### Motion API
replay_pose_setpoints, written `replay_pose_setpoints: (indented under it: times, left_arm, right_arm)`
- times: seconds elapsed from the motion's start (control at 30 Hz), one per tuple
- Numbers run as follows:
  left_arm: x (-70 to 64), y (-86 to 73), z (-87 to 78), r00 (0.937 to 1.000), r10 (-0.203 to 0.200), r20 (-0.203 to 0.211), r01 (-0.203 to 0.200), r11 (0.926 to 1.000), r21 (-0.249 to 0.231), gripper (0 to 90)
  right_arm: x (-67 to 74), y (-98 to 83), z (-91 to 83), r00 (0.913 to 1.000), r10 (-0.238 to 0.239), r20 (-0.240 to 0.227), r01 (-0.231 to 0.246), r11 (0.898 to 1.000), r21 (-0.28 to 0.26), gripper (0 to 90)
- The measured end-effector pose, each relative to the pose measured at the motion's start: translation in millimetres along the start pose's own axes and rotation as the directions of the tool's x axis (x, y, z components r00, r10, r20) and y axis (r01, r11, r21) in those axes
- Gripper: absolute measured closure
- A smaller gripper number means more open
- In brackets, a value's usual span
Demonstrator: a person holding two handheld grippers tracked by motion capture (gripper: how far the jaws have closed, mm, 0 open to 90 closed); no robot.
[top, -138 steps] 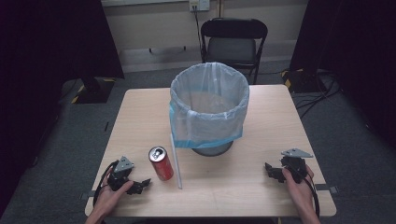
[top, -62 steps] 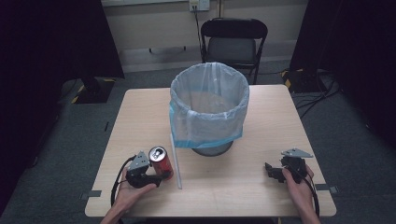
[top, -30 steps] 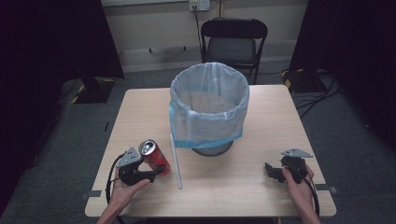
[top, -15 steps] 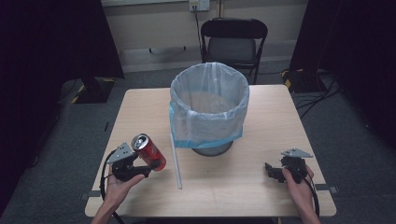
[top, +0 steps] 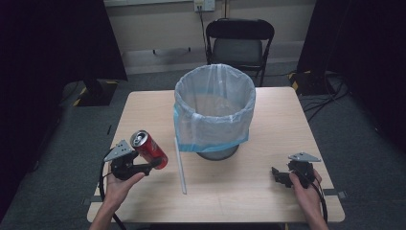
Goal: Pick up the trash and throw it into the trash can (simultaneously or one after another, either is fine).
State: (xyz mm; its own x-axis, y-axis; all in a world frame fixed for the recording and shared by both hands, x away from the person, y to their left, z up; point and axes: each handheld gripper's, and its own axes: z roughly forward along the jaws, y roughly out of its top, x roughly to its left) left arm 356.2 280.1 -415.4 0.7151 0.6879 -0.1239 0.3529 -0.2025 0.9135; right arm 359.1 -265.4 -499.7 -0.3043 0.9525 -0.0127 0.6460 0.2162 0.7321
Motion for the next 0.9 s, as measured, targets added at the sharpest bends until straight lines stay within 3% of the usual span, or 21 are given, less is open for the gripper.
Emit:
replay_pose_setpoints:
  times: [0.17, 0.43, 0.9]
  left_arm:
    - [0.6, 10.0, -1.5, 1.0, 0.002, 0.0, -0.002, 0.9998, -0.019, 34.3]
    - [-1.4, 26.5, 0.6, 0.9993, 0.036, -0.002, -0.036, 0.9989, -0.031, 34.3]
    - [-0.4, 47.4, -2.7, 0.9995, 0.029, 0.014, -0.028, 0.9967, -0.077, 34.4]
  right_arm:
    - [0.0, 0.0, 0.0, 1.0, 0.0, 0.0, 0.0, 1.0, 0.0, 11.1]
    - [0.0, 0.0, 0.0, 1.0, 0.0, 0.0, 0.0, 1.0, 0.0, 11.1]
    - [0.0, 0.0, 0.0, 1.0, 0.0, 0.0, 0.0, 1.0, 0.0, 11.1]
